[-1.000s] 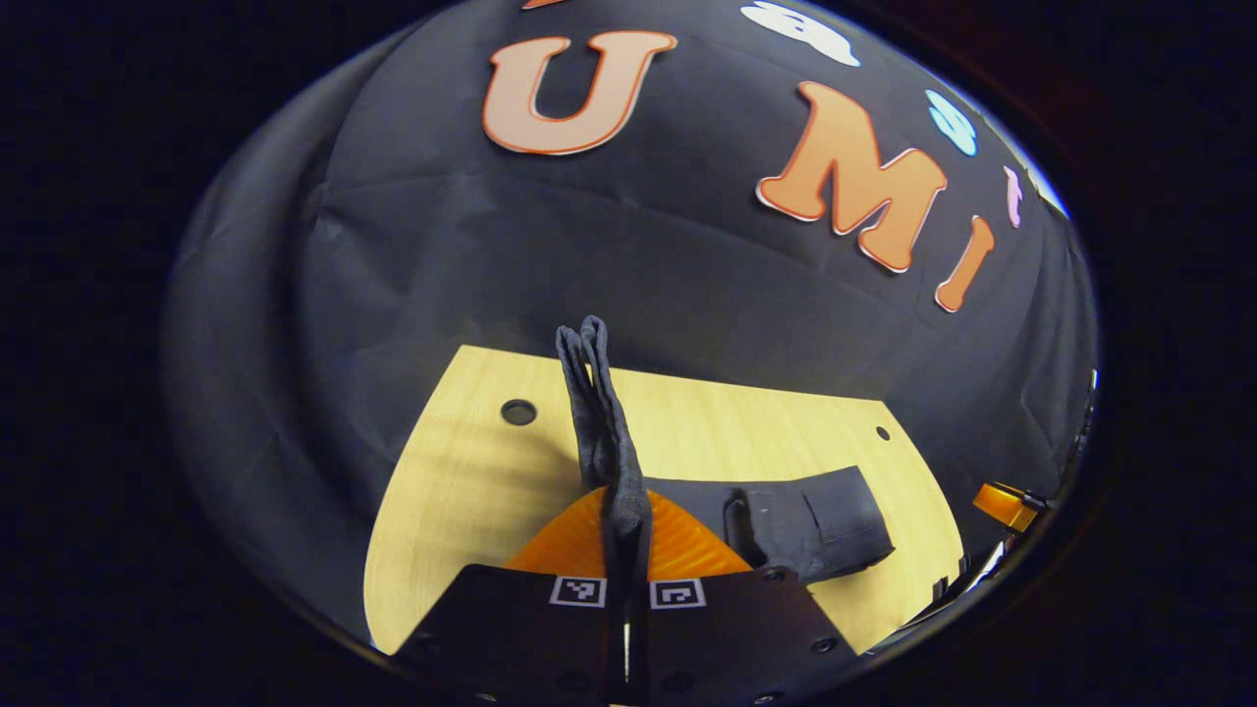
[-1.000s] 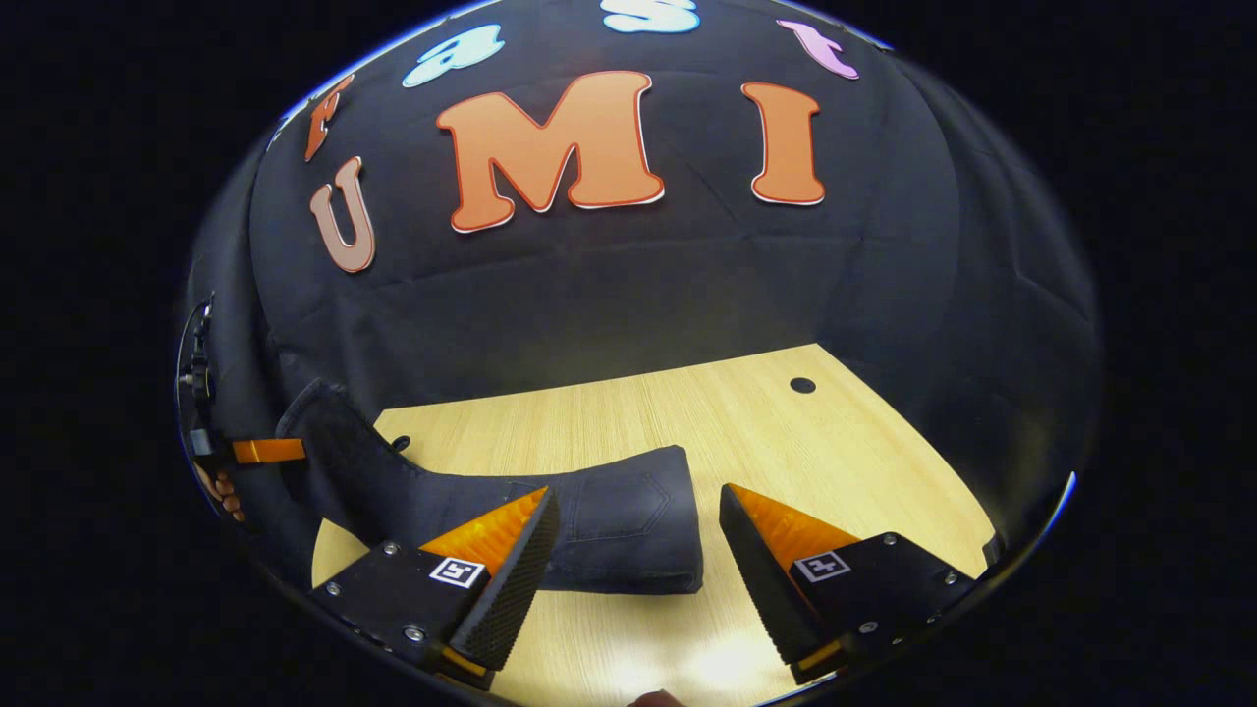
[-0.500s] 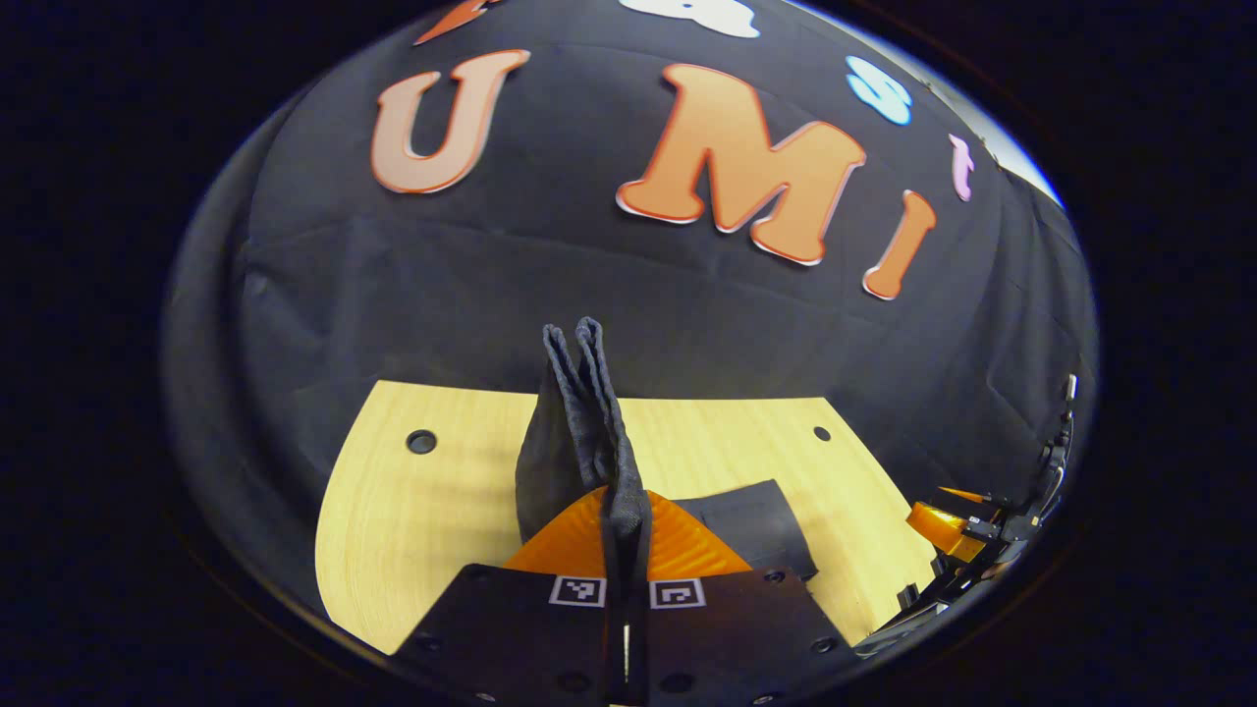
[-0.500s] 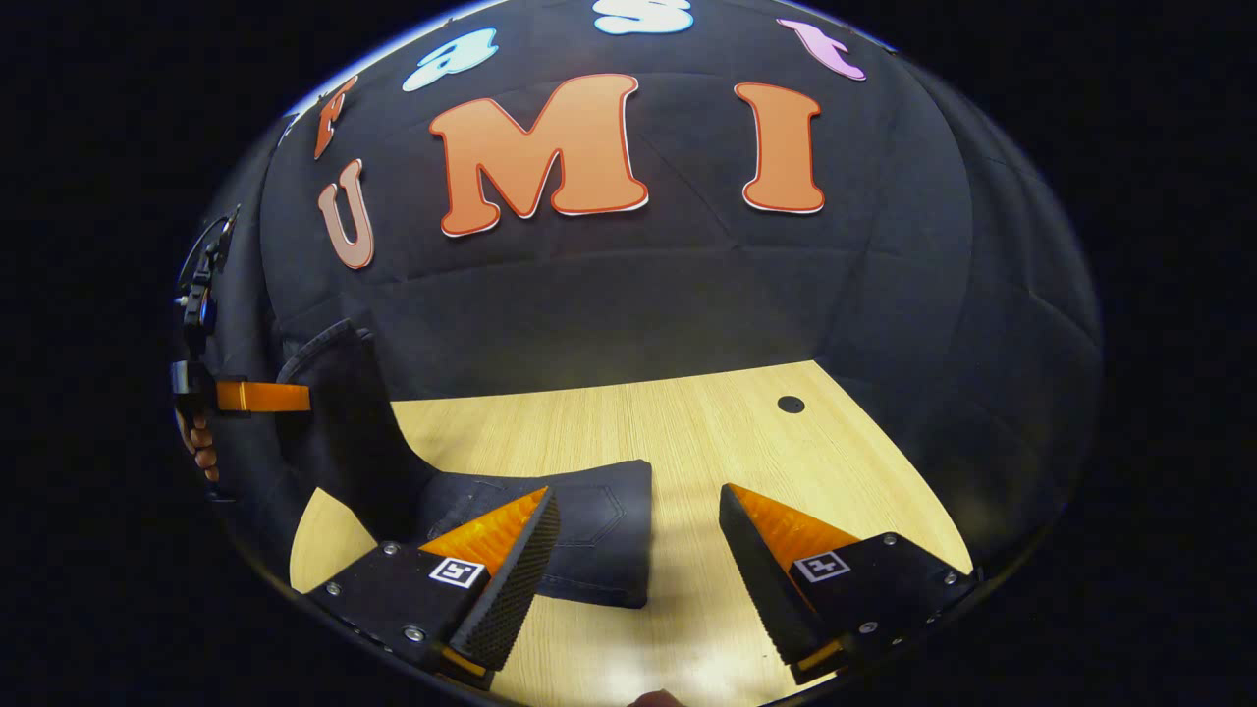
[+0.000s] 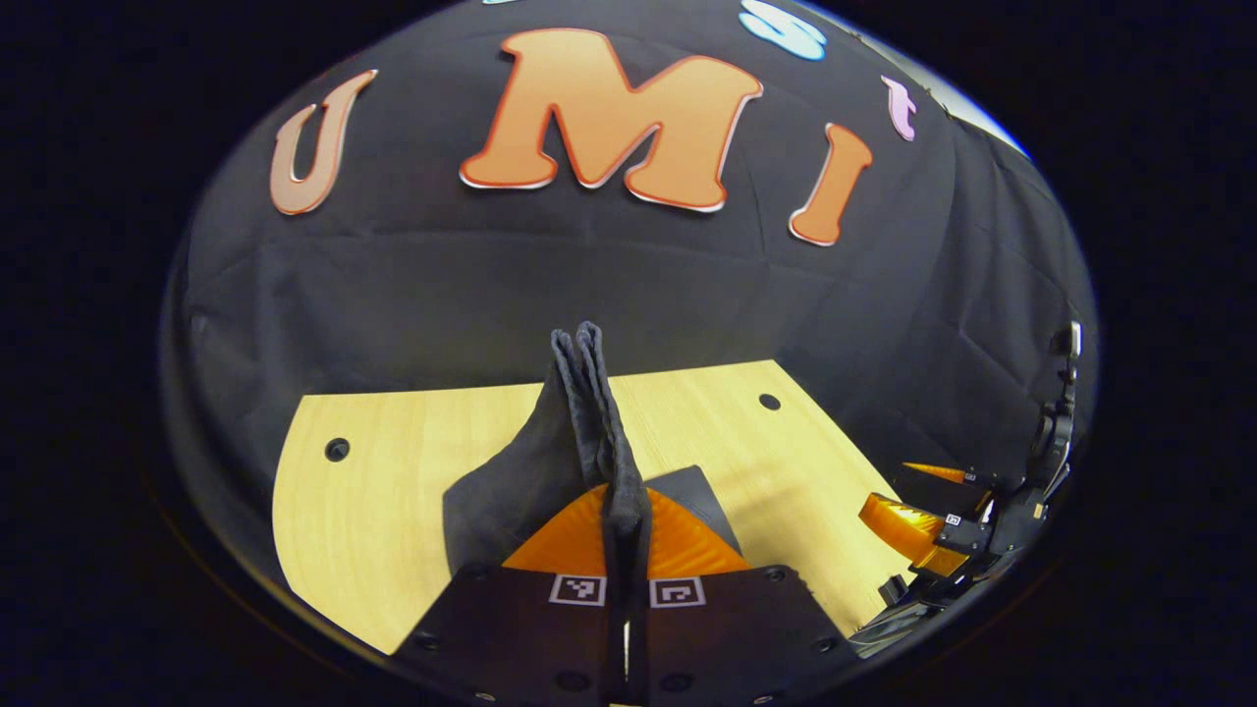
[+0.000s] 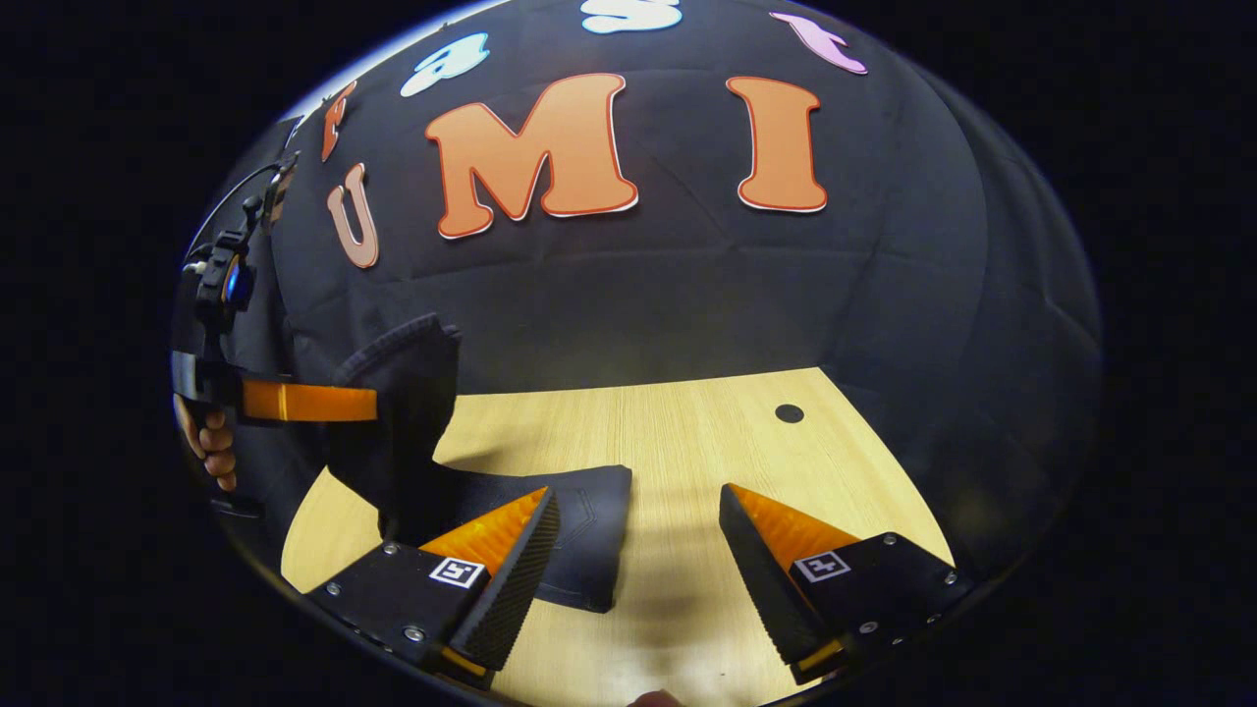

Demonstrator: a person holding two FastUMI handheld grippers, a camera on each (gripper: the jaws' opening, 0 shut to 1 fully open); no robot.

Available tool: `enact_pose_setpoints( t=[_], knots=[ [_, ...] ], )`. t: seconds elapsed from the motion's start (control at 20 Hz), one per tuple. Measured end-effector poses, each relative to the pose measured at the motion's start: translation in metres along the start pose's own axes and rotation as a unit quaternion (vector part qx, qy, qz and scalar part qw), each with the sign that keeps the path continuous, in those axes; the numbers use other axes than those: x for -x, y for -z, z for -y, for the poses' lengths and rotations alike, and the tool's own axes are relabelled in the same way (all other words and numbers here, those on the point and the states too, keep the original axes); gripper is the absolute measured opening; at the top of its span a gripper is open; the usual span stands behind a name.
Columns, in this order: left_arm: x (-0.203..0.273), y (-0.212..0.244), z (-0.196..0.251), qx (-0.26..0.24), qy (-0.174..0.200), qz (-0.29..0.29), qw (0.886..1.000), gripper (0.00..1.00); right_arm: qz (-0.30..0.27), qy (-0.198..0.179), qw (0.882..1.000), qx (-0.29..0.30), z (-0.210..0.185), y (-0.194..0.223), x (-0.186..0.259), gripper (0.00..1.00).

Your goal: Grasp the waist and the cuffs of the jeans and fold them to make the two legs overlap; first hold the waist and fold one-third of the jeans toward the cuffs, then hold the cuffs and fold the remaining one-third in the same direction to finish folding.

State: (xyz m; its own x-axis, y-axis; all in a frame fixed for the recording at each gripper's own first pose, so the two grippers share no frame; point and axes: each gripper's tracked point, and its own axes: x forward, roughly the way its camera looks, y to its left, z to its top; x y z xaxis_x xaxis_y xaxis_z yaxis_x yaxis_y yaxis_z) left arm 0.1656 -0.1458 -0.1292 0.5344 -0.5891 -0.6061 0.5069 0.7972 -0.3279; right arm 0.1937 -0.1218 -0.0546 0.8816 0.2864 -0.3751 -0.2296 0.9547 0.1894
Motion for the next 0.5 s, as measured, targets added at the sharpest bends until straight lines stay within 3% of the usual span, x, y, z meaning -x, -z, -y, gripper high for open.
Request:
enact_pose_setpoints(
  t=[0.15,0.3,0.5],
  knots=[
    [-0.03,0.018,0.033,-0.013,0.009,-0.026,1.0,0.02,-0.002,-0.01,1.0,0.007,0.009,0.0,-0.003,0.99],
    [-0.059,0.035,0.055,-0.036,-0.007,-0.04,0.999,0.02,-0.008,-0.018,1.0,0.011,0.019,0.001,-0.008,0.99],
    [-0.088,0.07,0.074,-0.025,-0.013,-0.07,0.997,0.06,-0.013,-0.018,0.999,0.024,0.035,-0.001,-0.013,0.99]
  ],
)
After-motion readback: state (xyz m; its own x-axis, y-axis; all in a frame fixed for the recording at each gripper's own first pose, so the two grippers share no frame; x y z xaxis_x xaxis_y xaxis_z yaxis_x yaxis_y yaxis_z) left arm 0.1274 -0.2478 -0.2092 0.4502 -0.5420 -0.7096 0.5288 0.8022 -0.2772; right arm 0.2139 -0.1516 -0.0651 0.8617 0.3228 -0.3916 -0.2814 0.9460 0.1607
